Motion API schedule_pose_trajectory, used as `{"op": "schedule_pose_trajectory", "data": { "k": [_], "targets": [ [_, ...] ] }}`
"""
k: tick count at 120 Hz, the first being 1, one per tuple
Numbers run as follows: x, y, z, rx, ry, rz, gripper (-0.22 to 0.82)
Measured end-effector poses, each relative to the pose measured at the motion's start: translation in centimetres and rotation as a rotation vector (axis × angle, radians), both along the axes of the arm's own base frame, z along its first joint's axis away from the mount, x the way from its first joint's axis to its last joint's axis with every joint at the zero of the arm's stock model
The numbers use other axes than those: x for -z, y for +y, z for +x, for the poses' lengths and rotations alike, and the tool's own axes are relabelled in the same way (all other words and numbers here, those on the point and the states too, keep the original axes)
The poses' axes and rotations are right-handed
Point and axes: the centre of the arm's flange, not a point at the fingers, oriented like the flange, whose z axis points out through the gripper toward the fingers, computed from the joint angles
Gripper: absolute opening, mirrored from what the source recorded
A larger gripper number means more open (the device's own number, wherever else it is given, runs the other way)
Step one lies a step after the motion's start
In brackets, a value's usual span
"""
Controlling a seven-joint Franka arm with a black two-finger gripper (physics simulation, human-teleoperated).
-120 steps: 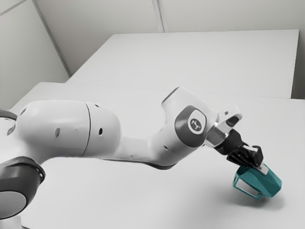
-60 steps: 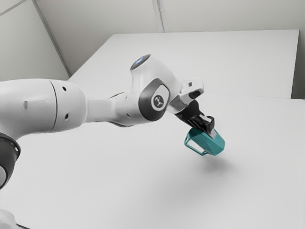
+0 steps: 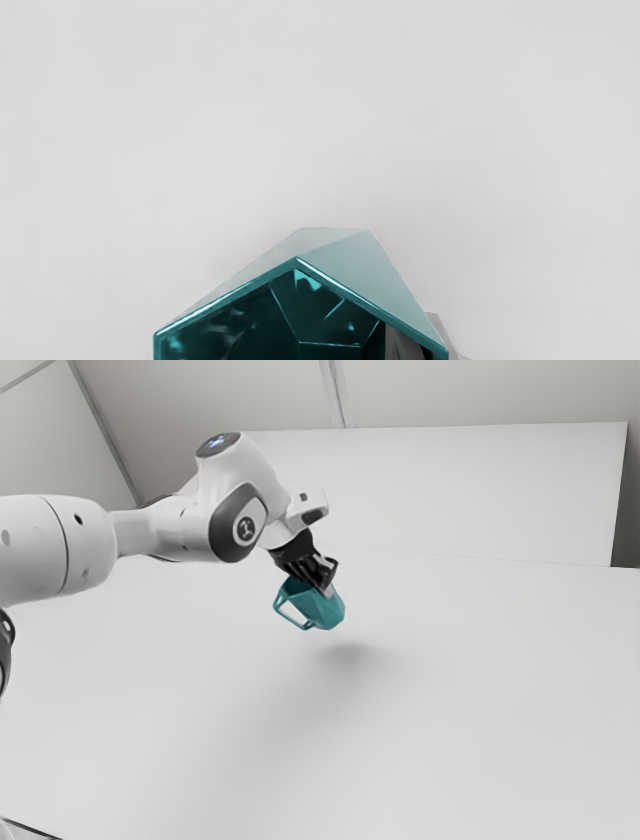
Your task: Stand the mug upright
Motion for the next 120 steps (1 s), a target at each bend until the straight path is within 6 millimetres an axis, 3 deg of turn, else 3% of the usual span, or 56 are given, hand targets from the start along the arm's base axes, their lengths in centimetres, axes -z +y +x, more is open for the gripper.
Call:
{"op": "schedule_pose_trajectory", "data": {
  "k": [24, 46, 63, 83, 120],
  "targets": [
    [0.6, 3.4, 0.1, -0.043, 0.062, 0.1, -0.18],
    [2.8, 6.8, 0.6, -0.105, 0.117, 0.169, -0.18],
    [5.1, 8.4, 0.9, -0.142, 0.163, 0.206, -0.18],
    [7.5, 9.0, 1.0, -0.163, 0.203, 0.24, -0.18],
    [8.8, 10.2, 1.1, -0.196, 0.224, 0.267, -0.18]
  ]
}}
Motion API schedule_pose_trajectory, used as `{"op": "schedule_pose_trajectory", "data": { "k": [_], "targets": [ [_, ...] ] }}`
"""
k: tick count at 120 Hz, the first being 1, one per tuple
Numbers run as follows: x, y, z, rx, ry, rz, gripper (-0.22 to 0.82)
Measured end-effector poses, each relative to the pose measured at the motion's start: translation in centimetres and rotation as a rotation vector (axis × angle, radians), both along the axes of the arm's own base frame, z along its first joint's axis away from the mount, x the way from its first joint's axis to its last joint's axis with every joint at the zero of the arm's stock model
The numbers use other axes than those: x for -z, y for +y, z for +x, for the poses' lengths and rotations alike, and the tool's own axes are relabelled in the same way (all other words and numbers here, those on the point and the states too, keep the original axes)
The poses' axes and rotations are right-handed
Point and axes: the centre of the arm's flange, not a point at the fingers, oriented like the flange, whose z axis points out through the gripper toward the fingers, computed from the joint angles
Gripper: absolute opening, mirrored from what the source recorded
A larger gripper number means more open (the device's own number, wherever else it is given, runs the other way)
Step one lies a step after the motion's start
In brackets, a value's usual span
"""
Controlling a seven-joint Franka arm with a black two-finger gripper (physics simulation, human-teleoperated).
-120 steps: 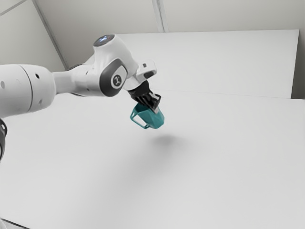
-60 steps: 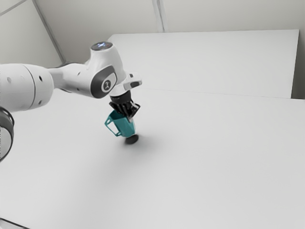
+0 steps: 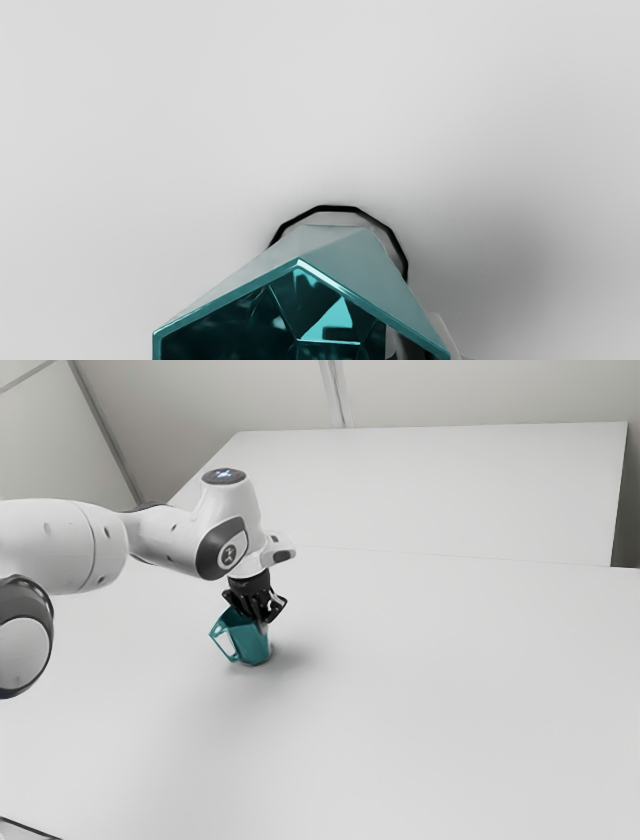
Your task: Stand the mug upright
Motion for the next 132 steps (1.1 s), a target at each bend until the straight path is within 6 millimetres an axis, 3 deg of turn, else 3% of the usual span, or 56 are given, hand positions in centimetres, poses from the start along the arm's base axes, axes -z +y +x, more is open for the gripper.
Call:
{"op": "schedule_pose_trajectory", "data": {
  "k": [11, 38, 60, 76, 96, 114, 132],
  "targets": [
    [0.1, 0.0, 0.0, -0.004, 0.001, 0.001, -0.13],
    [-0.2, 0.0, 0.0, -0.015, -0.003, -0.008, 0.32],
    [-2.5, -0.3, 0.1, -0.008, -0.036, -0.012, 0.49],
    [-6.2, -0.1, 0.1, -0.002, -0.094, -0.015, 0.54],
    [-12.5, 1.4, 0.2, -0.006, -0.153, 0.011, 0.58],
    [-19.3, 1.9, -0.1, -0.009, -0.179, 0.019, 0.59],
    [-23.8, 2.3, -1.2, -0.013, -0.178, 0.01, 0.6]
  ]
}}
